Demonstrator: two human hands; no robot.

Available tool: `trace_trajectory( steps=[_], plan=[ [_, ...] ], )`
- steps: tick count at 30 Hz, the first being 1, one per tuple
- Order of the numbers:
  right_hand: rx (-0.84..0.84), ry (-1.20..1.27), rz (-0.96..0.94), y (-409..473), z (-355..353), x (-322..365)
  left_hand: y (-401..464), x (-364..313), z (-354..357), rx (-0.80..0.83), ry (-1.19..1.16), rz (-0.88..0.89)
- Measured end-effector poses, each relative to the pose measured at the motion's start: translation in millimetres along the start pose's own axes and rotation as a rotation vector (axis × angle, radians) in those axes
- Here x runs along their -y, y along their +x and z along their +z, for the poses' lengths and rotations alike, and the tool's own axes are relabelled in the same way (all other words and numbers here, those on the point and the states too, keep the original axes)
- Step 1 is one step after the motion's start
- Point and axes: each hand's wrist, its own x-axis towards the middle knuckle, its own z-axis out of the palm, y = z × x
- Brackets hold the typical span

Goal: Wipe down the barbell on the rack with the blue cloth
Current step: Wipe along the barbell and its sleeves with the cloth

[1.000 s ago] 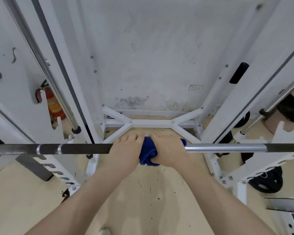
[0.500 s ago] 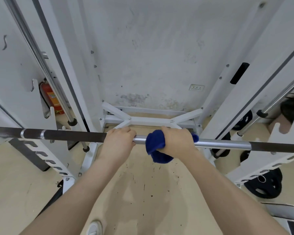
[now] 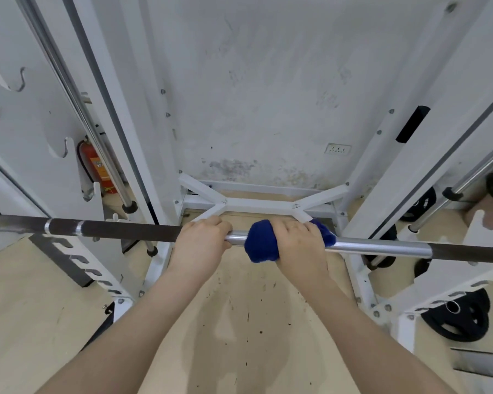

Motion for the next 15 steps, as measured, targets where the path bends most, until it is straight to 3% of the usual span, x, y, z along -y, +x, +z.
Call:
trace_trajectory(
  steps=[2,3,6,10,15],
  plan=[
    [-0.312,0.009,0.084,-16.9,17.3,5.6,1.6,2.1,-2.0,0.038,-0.020,0.002],
    [-0.337,0.014,0.123,-19.3,22.2,6.7,1.8,3.3,-3.1,0.047,-0.024,0.003],
    [-0.295,-0.004,0.188,-10.4,14.0,18.6,-0.6,11.9,-7.3,0.040,0.004,-0.006],
    [-0.277,0.044,0.101,3.7,8.4,48.2,-12.5,33.0,-10.9,0.065,0.021,-0.073],
    [-0.154,0.120,0.024,19.5,5.6,82.4,-16.0,45.7,-8.1,0.049,-0.008,0.016]
  ],
)
